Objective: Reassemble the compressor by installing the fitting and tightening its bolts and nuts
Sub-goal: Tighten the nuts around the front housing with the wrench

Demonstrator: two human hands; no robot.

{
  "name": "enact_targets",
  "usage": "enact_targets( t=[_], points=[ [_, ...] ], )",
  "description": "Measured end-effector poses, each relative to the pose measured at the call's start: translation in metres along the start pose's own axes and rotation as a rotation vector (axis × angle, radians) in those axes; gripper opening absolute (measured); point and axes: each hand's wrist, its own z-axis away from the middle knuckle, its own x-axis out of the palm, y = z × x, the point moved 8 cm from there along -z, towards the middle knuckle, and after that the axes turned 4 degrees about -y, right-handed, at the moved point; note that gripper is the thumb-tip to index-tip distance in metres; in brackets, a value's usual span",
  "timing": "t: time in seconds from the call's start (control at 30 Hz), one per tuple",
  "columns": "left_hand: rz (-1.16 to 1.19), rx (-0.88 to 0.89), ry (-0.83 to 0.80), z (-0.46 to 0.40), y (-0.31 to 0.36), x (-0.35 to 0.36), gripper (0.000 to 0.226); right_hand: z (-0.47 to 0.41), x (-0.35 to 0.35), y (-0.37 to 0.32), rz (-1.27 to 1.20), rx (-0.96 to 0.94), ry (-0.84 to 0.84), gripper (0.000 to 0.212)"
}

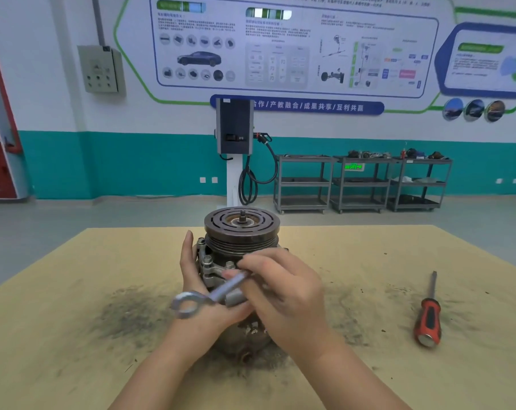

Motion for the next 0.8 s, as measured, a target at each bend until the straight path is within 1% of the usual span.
enact_targets(
  t=[0.07, 0.13, 0.2, 0.23, 0.3, 0.4, 0.47, 0.5, 0.6, 0.7, 0.77, 0.8],
  points=[
    [-0.043, 0.012, -0.01, 0.001, -0.003, 0.005, 0.136, -0.005, 0.003, -0.003, 0.045, 0.008, 0.012, 0.018],
    [-0.024, 0.003, 0.008, 0.005, -0.004, 0.004, 0.132, -0.005, -0.008, -0.005, 0.025, -0.03, 0.071, 0.025],
    [-0.023, 0.022, 0.028, 0.005, 0.006, 0.001, 0.129, -0.003, -0.025, -0.003, -0.085, -0.028, 0.147, 0.023],
    [-0.047, 0.016, 0.028, 0.005, 0.007, 0.001, 0.128, -0.002, -0.033, 0.002, -0.172, 0.03, 0.202, 0.02],
    [-0.068, -0.014, 0.051, 0.007, 0.008, -0.002, 0.125, 0.0, -0.044, 0.02, -0.362, 0.225, 0.334, 0.015],
    [-0.081, -0.057, 0.049, 0.009, 0.008, 0.0, 0.12, 0.013, -0.043, 0.059, -0.636, 0.618, 0.488, 0.017],
    [-0.082, -0.061, 0.048, 0.01, 0.011, 0.001, 0.119, 0.022, -0.036, 0.079, -0.828, 0.814, 0.524, 0.021],
    [-0.076, -0.067, 0.046, 0.01, 0.011, 0.001, 0.118, 0.024, -0.034, 0.084, -0.861, 0.868, 0.517, 0.021],
    [-0.056, -0.044, 0.053, 0.011, 0.015, 0.002, 0.116, 0.026, -0.032, 0.093, -0.879, 0.929, 0.476, 0.02],
    [-0.047, -0.026, 0.077, 0.012, 0.016, 0.0, 0.114, 0.025, -0.031, 0.1, -0.951, 0.973, 0.427, 0.016],
    [-0.054, -0.017, 0.089, 0.012, 0.016, 0.0, 0.113, 0.025, -0.031, 0.099, -0.918, 0.933, 0.428, 0.013],
    [-0.057, -0.016, 0.087, 0.012, 0.016, 0.001, 0.112, 0.024, -0.034, 0.093, -0.832, 0.852, 0.447, 0.014]
  ],
)
